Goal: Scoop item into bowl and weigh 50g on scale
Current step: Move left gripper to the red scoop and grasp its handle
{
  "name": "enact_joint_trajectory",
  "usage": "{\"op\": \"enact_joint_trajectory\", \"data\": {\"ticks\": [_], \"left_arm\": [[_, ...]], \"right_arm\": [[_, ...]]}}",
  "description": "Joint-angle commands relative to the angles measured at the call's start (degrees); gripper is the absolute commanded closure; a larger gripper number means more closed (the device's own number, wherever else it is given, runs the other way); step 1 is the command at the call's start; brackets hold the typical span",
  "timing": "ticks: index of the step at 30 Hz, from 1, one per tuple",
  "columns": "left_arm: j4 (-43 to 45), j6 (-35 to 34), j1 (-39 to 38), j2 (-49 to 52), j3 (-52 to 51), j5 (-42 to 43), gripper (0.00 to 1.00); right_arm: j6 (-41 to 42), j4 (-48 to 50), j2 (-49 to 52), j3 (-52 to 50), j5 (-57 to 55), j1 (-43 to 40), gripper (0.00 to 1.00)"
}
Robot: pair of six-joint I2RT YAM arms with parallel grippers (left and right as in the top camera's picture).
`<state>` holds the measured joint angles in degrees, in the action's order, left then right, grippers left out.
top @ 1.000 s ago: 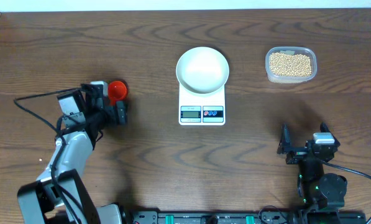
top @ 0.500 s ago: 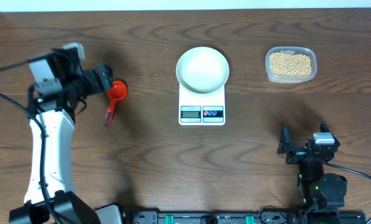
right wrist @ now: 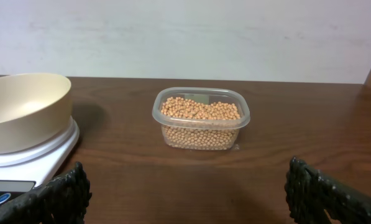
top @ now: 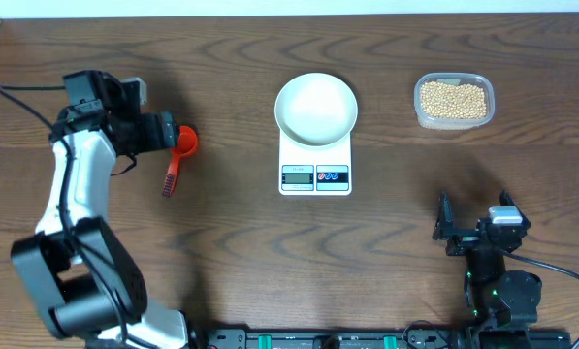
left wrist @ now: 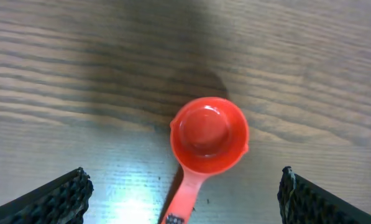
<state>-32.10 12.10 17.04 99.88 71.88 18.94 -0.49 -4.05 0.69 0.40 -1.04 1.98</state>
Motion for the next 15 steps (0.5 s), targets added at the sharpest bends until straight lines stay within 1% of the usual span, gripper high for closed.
{"op": "enact_joint_trajectory", "data": {"ticks": [1,5,9,11,15], "left_arm": [[1.86,2.43,0.02,2.1,0.26,0.48,0.02],[3.63,2.47,0.02,4.74,0.26,-0.31,0.01],[5.03,2.47,0.09,7.1,0.26,-0.66,0.09],[5.81,2.47,0.09,8.09,0.24,-0.66,0.15],[7.65,2.47,0.09,10.36,0.24,-0.63,0.2]], "right_arm": [[-0.44,-0.24,-0.31,-0.09,0.11,0.37,0.01],[-0.44,-0.24,-0.31,-0.09,0.11,0.37,0.01],[-0.44,-0.24,-0.31,-0.09,0.11,0.37,0.01],[-0.44,-0.24,-0.31,-0.09,0.11,0.37,0.01],[-0.44,-0.24,-0.31,-0.09,0.11,0.37,0.01]]}}
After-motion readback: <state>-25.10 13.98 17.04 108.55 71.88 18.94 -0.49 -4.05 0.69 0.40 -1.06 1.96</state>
